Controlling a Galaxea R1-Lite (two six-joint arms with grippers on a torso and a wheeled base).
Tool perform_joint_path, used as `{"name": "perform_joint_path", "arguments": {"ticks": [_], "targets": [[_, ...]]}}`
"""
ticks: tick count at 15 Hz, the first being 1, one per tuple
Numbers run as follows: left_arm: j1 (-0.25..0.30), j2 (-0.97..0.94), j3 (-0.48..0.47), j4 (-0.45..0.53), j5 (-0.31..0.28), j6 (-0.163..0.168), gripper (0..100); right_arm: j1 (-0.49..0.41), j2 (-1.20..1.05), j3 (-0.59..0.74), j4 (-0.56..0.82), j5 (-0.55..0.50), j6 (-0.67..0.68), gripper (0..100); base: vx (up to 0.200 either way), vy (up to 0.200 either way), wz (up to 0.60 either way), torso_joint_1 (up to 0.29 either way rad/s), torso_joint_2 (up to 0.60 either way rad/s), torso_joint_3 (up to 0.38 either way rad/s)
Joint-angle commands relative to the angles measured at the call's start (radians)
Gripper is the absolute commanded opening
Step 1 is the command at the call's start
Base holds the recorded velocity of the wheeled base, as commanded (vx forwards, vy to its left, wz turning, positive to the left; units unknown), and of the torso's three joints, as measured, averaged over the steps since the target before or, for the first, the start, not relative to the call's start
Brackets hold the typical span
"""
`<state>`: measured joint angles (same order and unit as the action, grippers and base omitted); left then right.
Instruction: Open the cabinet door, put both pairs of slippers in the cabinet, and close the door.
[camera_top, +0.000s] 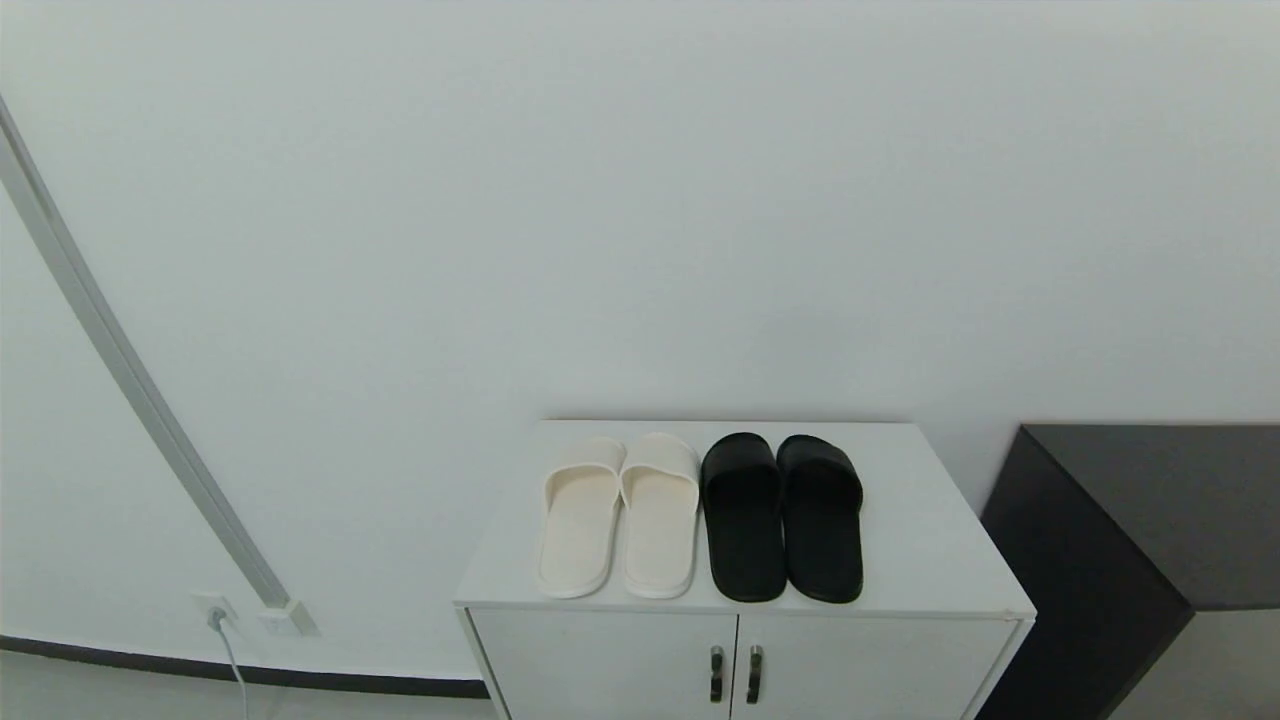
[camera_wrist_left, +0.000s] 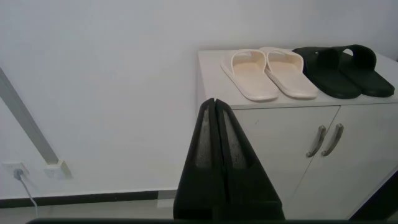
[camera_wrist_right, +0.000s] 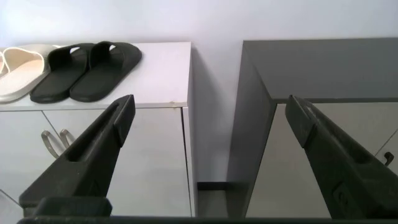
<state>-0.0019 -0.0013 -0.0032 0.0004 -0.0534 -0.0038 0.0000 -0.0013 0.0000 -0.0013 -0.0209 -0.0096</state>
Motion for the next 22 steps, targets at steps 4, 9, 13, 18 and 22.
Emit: {"name": "perform_joint_path", "arguments": {"ticks": [4, 9, 13, 18, 22], "targets": [[0.0, 0.001, 0.0, 0.001, 0.0, -0.001, 0, 0.0, 0.001, 0.0, 0.0, -0.001, -0.003, 100, 0.0, 0.0, 0.0, 0.0, 0.0, 0.0], [0.0, 0.001, 0.0, 0.0, 0.0, -0.001, 0, -0.002, 0.064, -0.167, -0.011, -0.019, 0.141, 100, 0.0, 0.0, 0.0, 0.0, 0.0, 0.0], [0.0, 0.001, 0.0, 0.0, 0.0, -0.001, 0, 0.021, 0.394, -0.172, 0.064, 0.121, 0.069, 100, 0.0, 0.0, 0.0, 0.0, 0.0, 0.0], [0.0, 0.001, 0.0, 0.001, -0.003, 0.001, 0, 0.19, 0.896, -0.236, -0.255, 0.153, 0.103, 100, 0.0, 0.0, 0.0, 0.0, 0.0, 0.0], [-0.001, 0.001, 0.0, 0.001, -0.003, 0.001, 0, 0.488, 1.123, -0.321, -0.416, -0.111, 0.218, 100, 0.0, 0.0, 0.0, 0.0, 0.0, 0.0]]}}
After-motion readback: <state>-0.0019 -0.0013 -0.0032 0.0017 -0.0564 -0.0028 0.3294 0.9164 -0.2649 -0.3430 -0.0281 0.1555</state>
